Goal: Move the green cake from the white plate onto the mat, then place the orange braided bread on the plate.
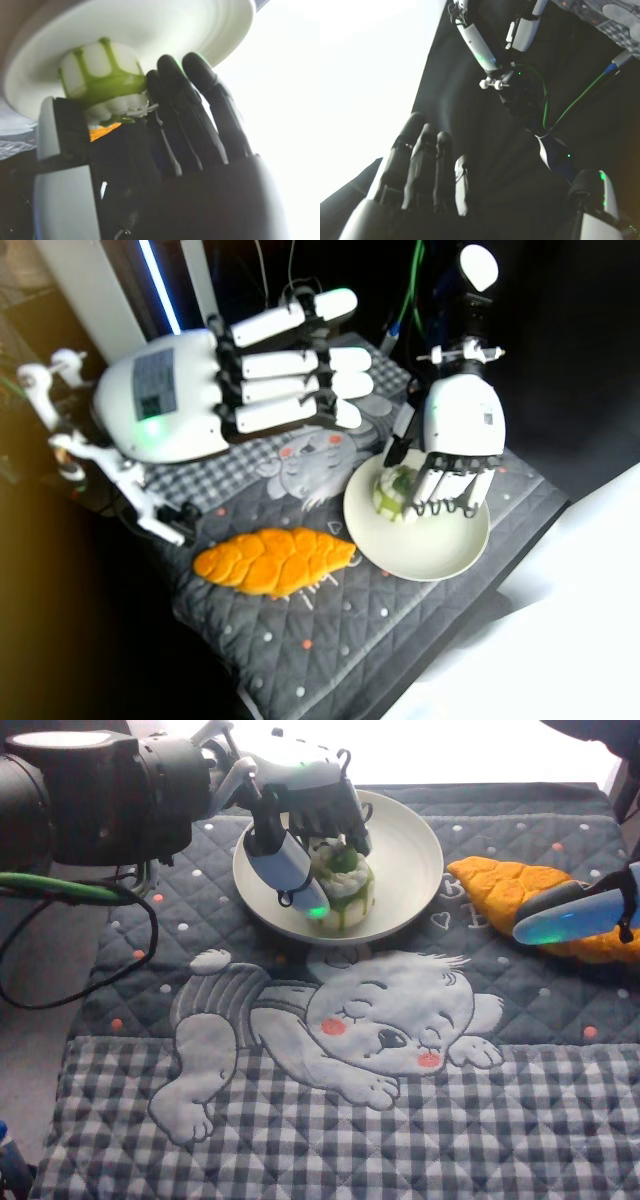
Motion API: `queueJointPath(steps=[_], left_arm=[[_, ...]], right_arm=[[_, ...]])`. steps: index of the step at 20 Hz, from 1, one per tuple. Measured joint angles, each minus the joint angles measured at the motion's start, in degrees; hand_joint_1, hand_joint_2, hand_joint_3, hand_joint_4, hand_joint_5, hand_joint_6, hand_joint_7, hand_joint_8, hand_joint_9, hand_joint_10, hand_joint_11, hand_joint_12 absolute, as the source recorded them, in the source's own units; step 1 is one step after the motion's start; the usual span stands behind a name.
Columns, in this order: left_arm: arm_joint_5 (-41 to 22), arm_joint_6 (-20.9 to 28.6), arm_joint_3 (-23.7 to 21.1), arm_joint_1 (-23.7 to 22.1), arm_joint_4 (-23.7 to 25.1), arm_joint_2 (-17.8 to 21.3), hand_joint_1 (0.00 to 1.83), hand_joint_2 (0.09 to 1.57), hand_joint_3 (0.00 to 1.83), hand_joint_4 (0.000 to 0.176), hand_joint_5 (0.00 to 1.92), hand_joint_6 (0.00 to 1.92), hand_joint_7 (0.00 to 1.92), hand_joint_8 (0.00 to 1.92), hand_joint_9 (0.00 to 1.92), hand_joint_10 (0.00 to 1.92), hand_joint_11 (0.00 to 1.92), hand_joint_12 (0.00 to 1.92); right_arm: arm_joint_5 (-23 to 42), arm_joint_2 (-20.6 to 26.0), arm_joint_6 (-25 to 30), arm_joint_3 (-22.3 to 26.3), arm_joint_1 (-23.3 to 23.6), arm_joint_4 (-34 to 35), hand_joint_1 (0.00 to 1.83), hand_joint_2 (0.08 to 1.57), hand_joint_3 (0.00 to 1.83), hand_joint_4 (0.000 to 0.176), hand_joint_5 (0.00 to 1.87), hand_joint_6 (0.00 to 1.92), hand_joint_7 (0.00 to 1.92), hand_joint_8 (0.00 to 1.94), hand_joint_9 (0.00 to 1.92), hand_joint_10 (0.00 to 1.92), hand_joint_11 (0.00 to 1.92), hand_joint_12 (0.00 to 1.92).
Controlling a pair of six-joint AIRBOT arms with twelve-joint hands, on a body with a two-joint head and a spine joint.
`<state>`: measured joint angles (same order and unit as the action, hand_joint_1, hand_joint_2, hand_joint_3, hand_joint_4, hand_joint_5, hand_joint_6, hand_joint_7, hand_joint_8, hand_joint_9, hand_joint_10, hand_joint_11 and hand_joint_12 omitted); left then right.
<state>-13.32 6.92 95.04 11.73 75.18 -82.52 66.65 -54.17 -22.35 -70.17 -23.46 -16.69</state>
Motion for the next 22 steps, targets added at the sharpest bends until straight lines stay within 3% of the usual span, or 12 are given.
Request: queueJointPath(steps=[2, 6, 9, 10, 11, 12, 13, 15, 17, 18, 19, 22], left_arm=[[-0.1, 0.0, 0.0, 0.0, -0.7, 0.0, 1.23, 1.09, 0.00, 0.000, 1.00, 1.05, 1.06, 0.76, 1.09, 0.01, 0.65, 1.00], [-2.4, -1.6, -0.2, -0.2, -6.3, 2.0, 1.22, 1.11, 0.00, 0.007, 1.00, 1.04, 1.00, 0.86, 1.07, 0.01, 0.59, 1.23], [-4.7, -3.3, -2.5, -2.0, -9.5, 5.6, 1.22, 1.10, 0.00, 0.039, 1.06, 0.88, 1.00, 0.93, 1.08, 0.01, 0.51, 1.29], [-5.9, -3.1, -3.7, -2.5, -9.4, 6.9, 1.22, 1.10, 0.00, 0.038, 1.06, 0.87, 0.99, 0.95, 1.07, 0.00, 0.50, 1.28], [-7.1, -2.7, -5.3, -3.1, -8.2, 8.6, 1.23, 1.08, 0.00, 0.034, 1.11, 0.80, 1.02, 0.89, 1.10, 0.02, 0.52, 1.25], [-8.1, -2.7, -7.0, -3.5, -7.3, 9.8, 1.23, 1.08, 0.00, 0.034, 1.11, 0.80, 1.02, 0.89, 1.10, 0.02, 0.52, 1.25], [-9.6, -2.6, -8.3, -3.7, -6.6, 10.9, 1.24, 1.06, 0.00, 0.030, 1.17, 0.67, 1.06, 0.86, 1.16, 0.05, 0.57, 1.33], [-12.0, -2.6, -10.8, -3.7, -6.3, 13.2, 1.25, 1.04, 0.00, 0.030, 1.22, 0.56, 1.11, 0.79, 1.18, 0.08, 0.57, 1.28], [-14.1, -1.6, -12.2, -3.4, -6.1, 14.9, 1.26, 1.03, 0.00, 0.030, 1.25, 0.53, 1.12, 0.76, 1.16, 0.07, 0.48, 1.29], [-15.0, -0.9, -12.5, -3.0, -6.1, 15.5, 1.26, 1.03, 0.00, 0.029, 1.26, 0.51, 1.12, 0.76, 1.16, 0.07, 0.46, 1.31], [-15.9, -0.7, -13.5, -1.9, -5.9, 16.4, 1.25, 1.04, 0.00, 0.018, 1.24, 0.54, 1.08, 0.83, 1.12, 0.08, 0.58, 1.35], [-18.2, -0.6, -15.9, 0.3, -4.7, 17.9, 1.25, 1.03, 0.00, 0.036, 1.17, 0.65, 1.18, 0.68, 1.18, 0.16, 0.72, 1.40]], right_arm=[[0.0, 0.0, 0.0, 0.0, 0.0, 0.0, 0.60, 0.73, 0.00, 0.168, 0.00, 0.00, 0.21, 0.00, 0.23, 0.00, 0.00, 0.97], [0.0, 0.0, 0.0, 0.0, 0.0, 0.0, 0.61, 0.72, 0.00, 0.176, 0.00, 0.00, 0.23, 0.00, 0.22, 0.00, 0.00, 0.93], [0.0, 0.0, 0.0, 0.0, 0.0, 0.0, 0.57, 0.74, 0.00, 0.176, 0.00, 0.00, 0.19, 0.00, 0.19, 0.00, 0.00, 0.90], [0.0, 0.0, 0.0, 0.0, 0.0, 0.0, 0.56, 0.74, 0.00, 0.176, 0.00, 0.00, 0.18, 0.00, 0.17, 0.00, 0.00, 0.91], [0.0, 0.1, 0.0, 0.0, 0.0, 0.2, 0.51, 0.76, 0.00, 0.150, 0.00, 0.00, 0.14, 0.00, 0.09, 0.01, 0.00, 0.72], [-0.1, 0.2, 0.0, 0.0, 0.0, 0.2, 0.51, 0.76, 0.00, 0.150, 0.00, 0.00, 0.14, 0.00, 0.09, 0.01, 0.00, 0.72], [0.0, 0.4, 0.0, 0.0, 0.0, 0.2, 0.50, 0.74, 0.00, 0.170, 0.00, 0.00, 0.17, 0.00, 0.11, 0.01, 0.00, 0.75], [0.1, 0.8, 0.0, 0.0, 0.0, 0.8, 0.46, 0.76, 0.00, 0.144, 0.00, 0.00, 0.19, 0.00, 0.16, 0.01, 0.00, 0.72], [0.1, 1.0, 0.0, 0.0, 0.0, 1.0, 0.40, 0.80, 0.00, 0.101, 0.00, 0.00, 0.20, 0.00, 0.19, 0.01, 0.00, 0.44], [0.1, 1.0, 0.0, 0.0, 0.0, 1.1, 0.39, 0.79, 0.00, 0.105, 0.00, 0.00, 0.20, 0.00, 0.21, 0.01, 0.00, 0.41], [0.1, 1.0, 0.0, 0.0, 0.0, 1.1, 0.37, 0.83, 0.01, 0.126, 0.00, 0.00, 0.18, 0.00, 0.19, 0.00, 0.00, 0.37], [0.1, 1.0, 0.0, 0.0, 0.0, 1.0, 0.29, 0.86, 0.00, 0.139, 0.00, 0.00, 0.12, 0.00, 0.21, 0.01, 0.00, 0.50]])
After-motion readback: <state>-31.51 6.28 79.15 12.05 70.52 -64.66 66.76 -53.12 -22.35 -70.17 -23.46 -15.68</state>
